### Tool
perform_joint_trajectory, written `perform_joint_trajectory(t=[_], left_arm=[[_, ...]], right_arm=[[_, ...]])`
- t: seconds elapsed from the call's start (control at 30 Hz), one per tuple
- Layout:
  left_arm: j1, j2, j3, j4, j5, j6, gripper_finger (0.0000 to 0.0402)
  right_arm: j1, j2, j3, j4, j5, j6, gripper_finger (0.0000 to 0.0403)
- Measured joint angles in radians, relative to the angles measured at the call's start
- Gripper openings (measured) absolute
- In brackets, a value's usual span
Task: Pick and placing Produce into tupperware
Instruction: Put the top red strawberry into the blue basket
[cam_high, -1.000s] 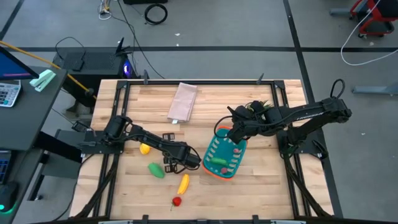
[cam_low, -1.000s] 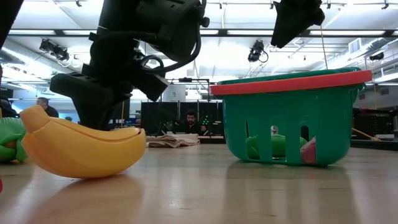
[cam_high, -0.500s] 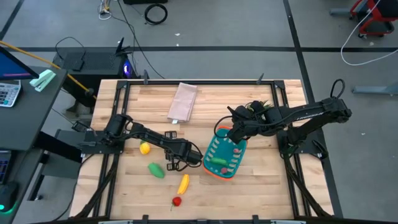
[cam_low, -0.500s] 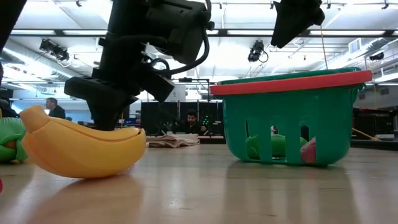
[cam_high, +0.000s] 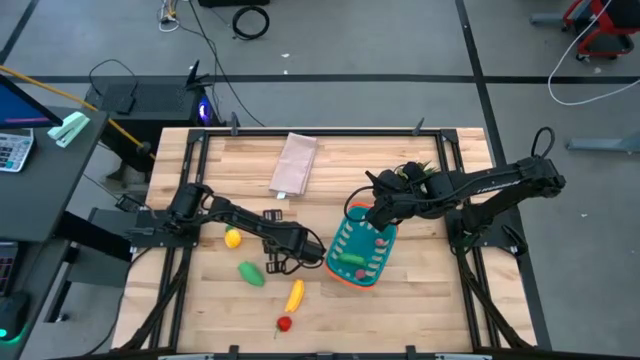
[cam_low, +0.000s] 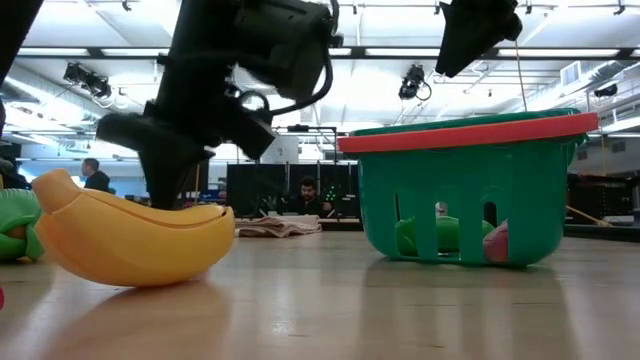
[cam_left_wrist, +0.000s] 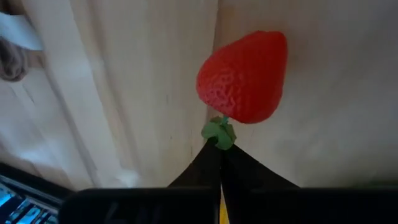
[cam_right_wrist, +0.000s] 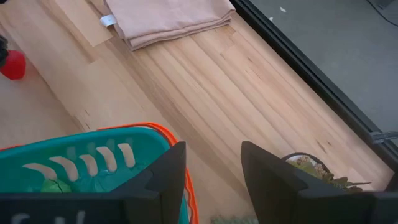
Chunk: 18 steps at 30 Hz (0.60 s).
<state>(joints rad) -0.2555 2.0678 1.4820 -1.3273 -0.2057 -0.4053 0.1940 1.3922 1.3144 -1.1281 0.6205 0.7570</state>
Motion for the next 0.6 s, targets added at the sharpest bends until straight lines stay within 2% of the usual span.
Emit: perform_joint_trajectory(t=[0.13,0.33,0.47,0.6], left_arm=[[-0.002,0.0,0.078,-0.045,-0.009,-0.002,0.0003],[-0.002,0.0,0.29,-0.147,-0.037,-0.003,0.0002],[-0.009,-0.001,0.454,-0.185,-0.094,-0.034,0.0001],[-0.018,-0.003,0.577,-0.115,-0.116,-0.028,0.0001]], right_arm=[[0.0,0.0,0.0,0.0,0.0,0.0,0.0163],[0.0,0.0,0.0,0.0,0.007,0.005,0.0163],[0.001,-0.002,0.0,-0.031,0.132,0.001,0.016],[-0.011,-0.021,0.0,-0.132,0.26,0.028,0.0151]])
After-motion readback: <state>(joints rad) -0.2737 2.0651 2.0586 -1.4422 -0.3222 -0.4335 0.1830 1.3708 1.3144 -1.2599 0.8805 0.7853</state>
